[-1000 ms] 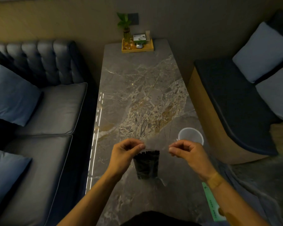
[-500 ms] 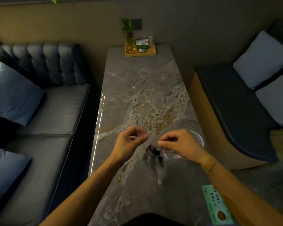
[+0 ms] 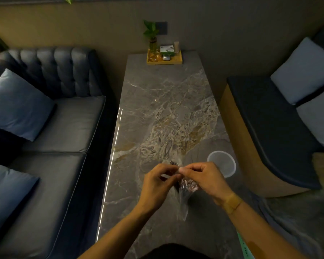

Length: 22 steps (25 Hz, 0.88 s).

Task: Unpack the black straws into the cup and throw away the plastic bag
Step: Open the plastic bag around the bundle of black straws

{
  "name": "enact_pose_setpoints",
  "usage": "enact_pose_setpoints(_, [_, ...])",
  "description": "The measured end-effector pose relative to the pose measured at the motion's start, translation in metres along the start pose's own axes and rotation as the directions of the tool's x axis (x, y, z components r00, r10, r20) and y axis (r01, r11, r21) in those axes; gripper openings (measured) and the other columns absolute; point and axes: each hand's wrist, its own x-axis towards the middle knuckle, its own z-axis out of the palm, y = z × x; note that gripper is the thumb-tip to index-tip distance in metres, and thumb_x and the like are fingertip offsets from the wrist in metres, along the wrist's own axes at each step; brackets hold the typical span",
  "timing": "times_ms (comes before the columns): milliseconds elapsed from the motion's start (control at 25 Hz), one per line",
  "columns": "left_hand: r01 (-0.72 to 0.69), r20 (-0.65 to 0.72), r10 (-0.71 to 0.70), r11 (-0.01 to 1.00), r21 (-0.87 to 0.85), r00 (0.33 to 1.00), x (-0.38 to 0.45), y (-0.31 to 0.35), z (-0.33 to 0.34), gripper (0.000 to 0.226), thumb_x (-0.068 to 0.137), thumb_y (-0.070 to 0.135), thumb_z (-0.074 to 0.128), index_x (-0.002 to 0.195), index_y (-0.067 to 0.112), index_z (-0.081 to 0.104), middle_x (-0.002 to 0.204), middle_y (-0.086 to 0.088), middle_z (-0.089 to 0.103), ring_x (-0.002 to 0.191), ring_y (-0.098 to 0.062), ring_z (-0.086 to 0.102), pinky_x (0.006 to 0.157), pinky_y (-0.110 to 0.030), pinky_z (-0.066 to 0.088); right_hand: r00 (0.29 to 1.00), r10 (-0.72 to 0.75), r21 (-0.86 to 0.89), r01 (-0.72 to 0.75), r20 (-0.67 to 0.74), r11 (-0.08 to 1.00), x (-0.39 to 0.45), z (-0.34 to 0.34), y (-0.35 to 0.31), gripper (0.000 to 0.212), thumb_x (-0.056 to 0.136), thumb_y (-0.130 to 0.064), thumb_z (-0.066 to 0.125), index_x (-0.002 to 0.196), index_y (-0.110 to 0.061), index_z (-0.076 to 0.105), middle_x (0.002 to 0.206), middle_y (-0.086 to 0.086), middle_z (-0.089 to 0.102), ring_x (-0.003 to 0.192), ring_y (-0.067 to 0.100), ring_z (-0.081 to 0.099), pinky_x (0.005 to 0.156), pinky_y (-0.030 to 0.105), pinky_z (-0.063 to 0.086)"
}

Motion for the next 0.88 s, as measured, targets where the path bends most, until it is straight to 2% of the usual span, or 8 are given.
enact_pose_setpoints(120, [0.012,-0.002,-0.012,0.999,-0.031,1.000,0.001,0.000,-0.001,0.016,0.081,0.032,0.075,0.092,0.043,0.071,0.093,0.014,0.072,0.084,-0.006,0.069,0.069,-0.025,0.057,1.000,0.019,0.041,-0.018,-0.019,0.999,-0.001,-0.003,0.000,0.004,0.076,-0.015,0.078,0.080,-0.015,0.077,0.075,0.003,0.077,0.073,0.012,0.073,0.063,0.015,0.054])
enact_pose_setpoints(240, [0.013,0.000,-0.013,0.999,-0.037,1.000,0.002,0.002,-0.001,0.015,0.082,0.029,0.074,0.090,0.042,0.071,0.091,0.015,0.072,0.083,-0.005,0.069,0.068,-0.019,0.055,0.997,0.049,0.081,-0.045,-0.060,0.996,-0.001,-0.003,0.000,0.011,0.073,-0.014,0.080,0.080,-0.008,0.075,0.071,0.002,0.076,0.067,0.009,0.071,0.056,0.014,0.051])
enact_pose_setpoints(440, [0.093,-0.057,-0.100,0.988,-0.126,0.993,0.006,-0.004,-0.018,0.016,0.084,0.018,0.072,0.088,0.034,0.072,0.092,0.013,0.073,0.082,-0.002,0.067,0.071,-0.018,0.054,0.977,0.129,0.153,-0.103,-0.169,0.983,-0.002,-0.016,-0.001,0.016,0.077,-0.020,0.077,0.079,-0.006,0.069,0.067,0.004,0.071,0.064,0.013,0.068,0.048,0.028,0.054])
enact_pose_setpoints(560, [0.156,-0.040,-0.167,0.965,-0.209,0.985,0.006,-0.010,-0.034,0.013,0.087,0.016,0.069,0.089,0.029,0.070,0.091,0.008,0.072,0.082,-0.005,0.066,0.071,-0.023,0.054,0.959,0.111,0.081,-0.093,-0.262,0.992,-0.001,-0.030,0.001,0.015,0.081,-0.019,0.074,0.073,-0.009,0.065,0.065,0.008,0.068,0.063,0.018,0.064,0.046,0.029,0.051])
enact_pose_setpoints(640, [0.168,-0.029,-0.180,0.957,-0.235,0.983,0.006,-0.011,-0.039,0.014,0.088,0.015,0.068,0.089,0.028,0.070,0.092,0.006,0.071,0.084,-0.009,0.066,0.072,-0.028,0.054,0.954,0.093,-0.009,-0.100,-0.284,0.995,0.001,-0.035,0.003,0.018,0.082,-0.020,0.072,0.071,-0.010,0.062,0.065,0.012,0.065,0.064,0.023,0.061,0.051,0.036,0.051])
enact_pose_setpoints(760, [0.177,0.004,-0.181,0.954,-0.240,0.983,0.008,-0.009,-0.039,0.015,0.089,0.014,0.065,0.090,0.028,0.069,0.093,0.007,0.071,0.086,-0.009,0.066,0.074,-0.028,0.055,0.953,-0.033,-0.268,-0.052,-0.301,0.962,0.002,-0.036,0.005,0.016,0.081,-0.024,0.073,0.085,-0.013,0.062,0.081,0.002,0.065,0.077,0.023,0.061,0.070,0.046,0.055])
enact_pose_setpoints(840, [0.179,0.030,-0.177,0.954,-0.240,0.984,0.011,-0.006,-0.038,0.014,0.090,0.013,0.064,0.090,0.027,0.069,0.092,0.008,0.071,0.086,-0.008,0.066,0.074,-0.025,0.055,0.919,-0.264,-0.448,0.111,-0.294,0.887,-0.002,-0.032,0.002,0.023,0.082,-0.028,0.072,0.100,-0.022,0.060,0.101,-0.006,0.062,0.093,0.015,0.058,0.079,0.037,0.053])
enact_pose_setpoints(880, [0.178,0.038,-0.173,0.955,-0.237,0.984,0.013,-0.005,-0.037,0.012,0.090,0.013,0.064,0.091,0.025,0.069,0.091,0.009,0.071,0.086,-0.007,0.065,0.074,-0.024,0.055,0.871,-0.426,-0.562,0.231,-0.244,0.794,-0.004,-0.030,-0.001,0.023,0.084,-0.032,0.068,0.104,-0.025,0.061,0.106,-0.008,0.061,0.099,0.012,0.056,0.083,0.033,0.051])
